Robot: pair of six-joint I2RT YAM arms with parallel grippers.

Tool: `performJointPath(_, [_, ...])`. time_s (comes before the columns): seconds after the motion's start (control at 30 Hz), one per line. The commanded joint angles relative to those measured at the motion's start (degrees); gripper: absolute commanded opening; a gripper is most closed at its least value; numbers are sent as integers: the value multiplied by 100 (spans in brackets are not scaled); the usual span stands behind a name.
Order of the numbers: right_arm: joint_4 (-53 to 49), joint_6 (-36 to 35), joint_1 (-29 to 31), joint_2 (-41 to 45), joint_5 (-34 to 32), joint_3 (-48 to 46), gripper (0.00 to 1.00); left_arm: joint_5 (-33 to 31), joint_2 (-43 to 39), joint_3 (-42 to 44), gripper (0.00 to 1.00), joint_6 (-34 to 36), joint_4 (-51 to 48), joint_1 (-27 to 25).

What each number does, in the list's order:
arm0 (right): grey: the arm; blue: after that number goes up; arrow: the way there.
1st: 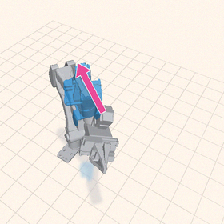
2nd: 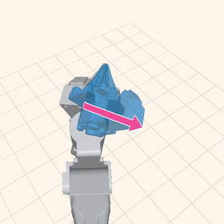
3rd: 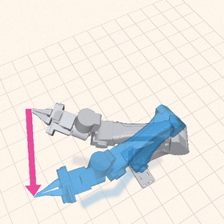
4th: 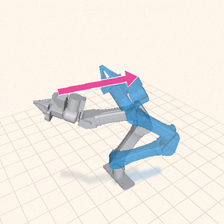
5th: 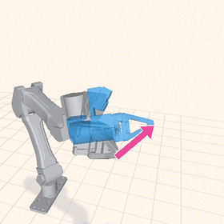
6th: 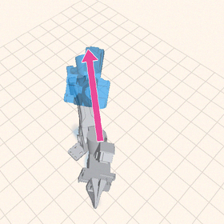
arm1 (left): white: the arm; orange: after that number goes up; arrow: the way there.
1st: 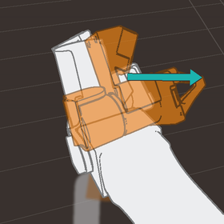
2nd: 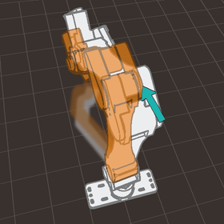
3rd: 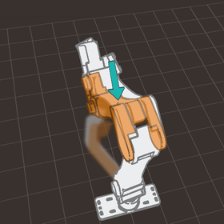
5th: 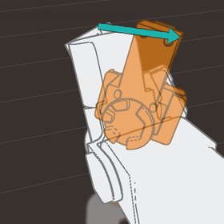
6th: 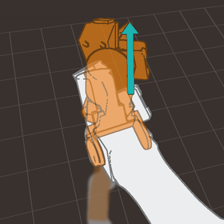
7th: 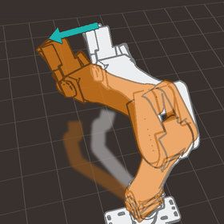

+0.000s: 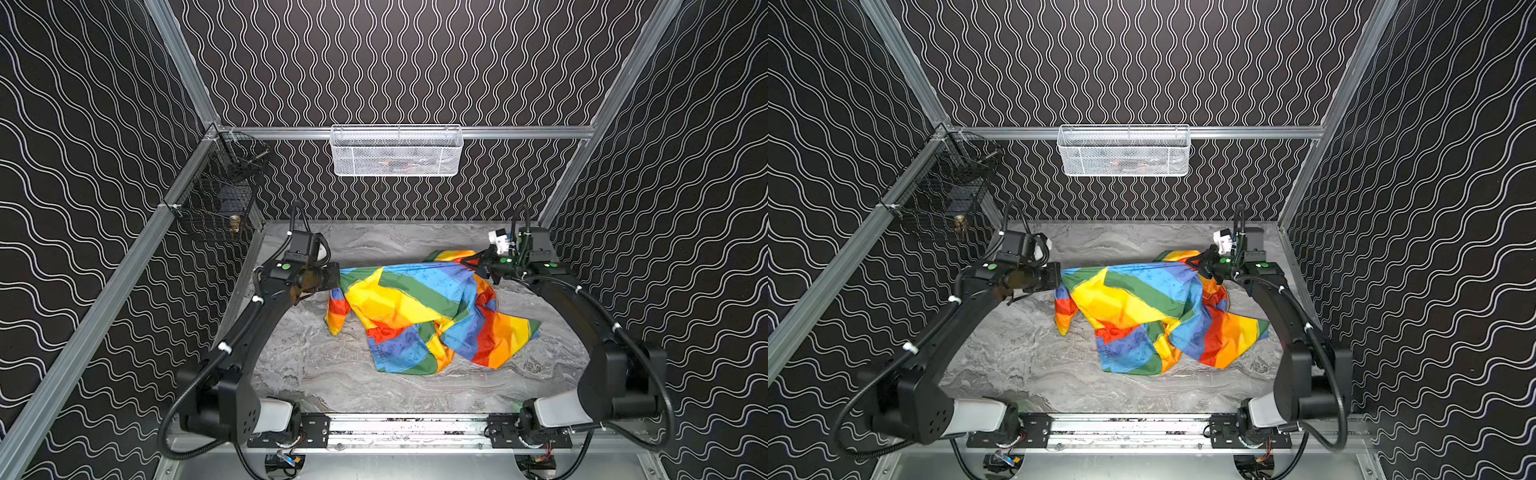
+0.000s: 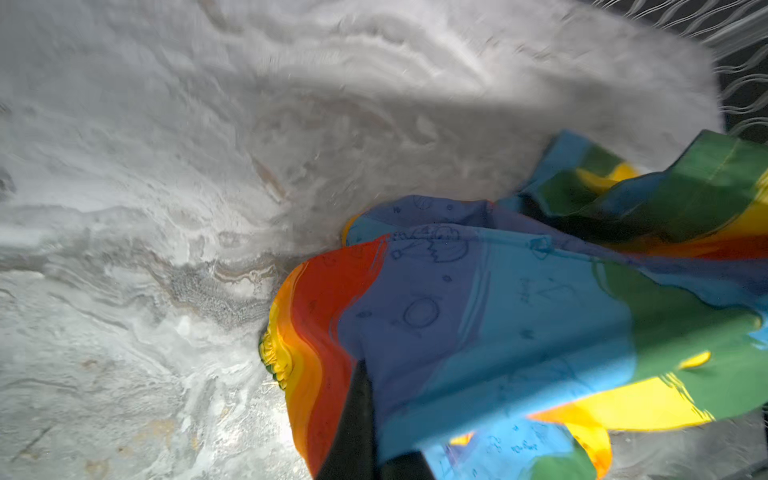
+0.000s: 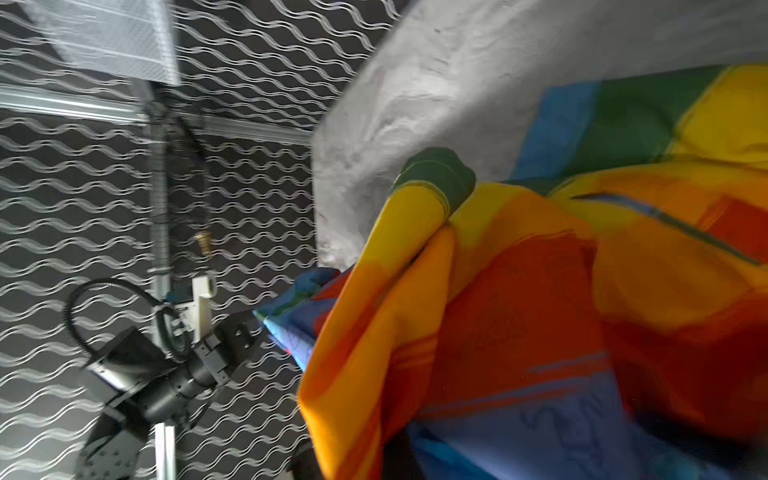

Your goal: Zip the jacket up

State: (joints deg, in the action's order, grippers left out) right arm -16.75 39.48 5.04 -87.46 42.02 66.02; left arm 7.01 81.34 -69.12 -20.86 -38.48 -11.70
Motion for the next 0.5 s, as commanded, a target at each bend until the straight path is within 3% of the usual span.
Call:
performJointPath(0.0, [10,-384,104,-524,-1045,434,3,-554,603,-301,0,-93,303,119])
performJointPath(0.13, [-371,-487,136,-1240,-1547,1111,7,-634,1507,-1017,0,-23,178,293])
performJointPath(0.27, [-527,-563,137,-1867,-1637,1713,16,-471,2235,-1447,0,20,168,444])
performJointPath(0.37, [-733,-712,130,-2400,-1506,2189,30,-157,2628,-1646,18,44,127,524])
performJointPath(0.47, [-1172,-913,62,-2649,-1612,2694,50,-11,2674,-1787,45,-48,44,619])
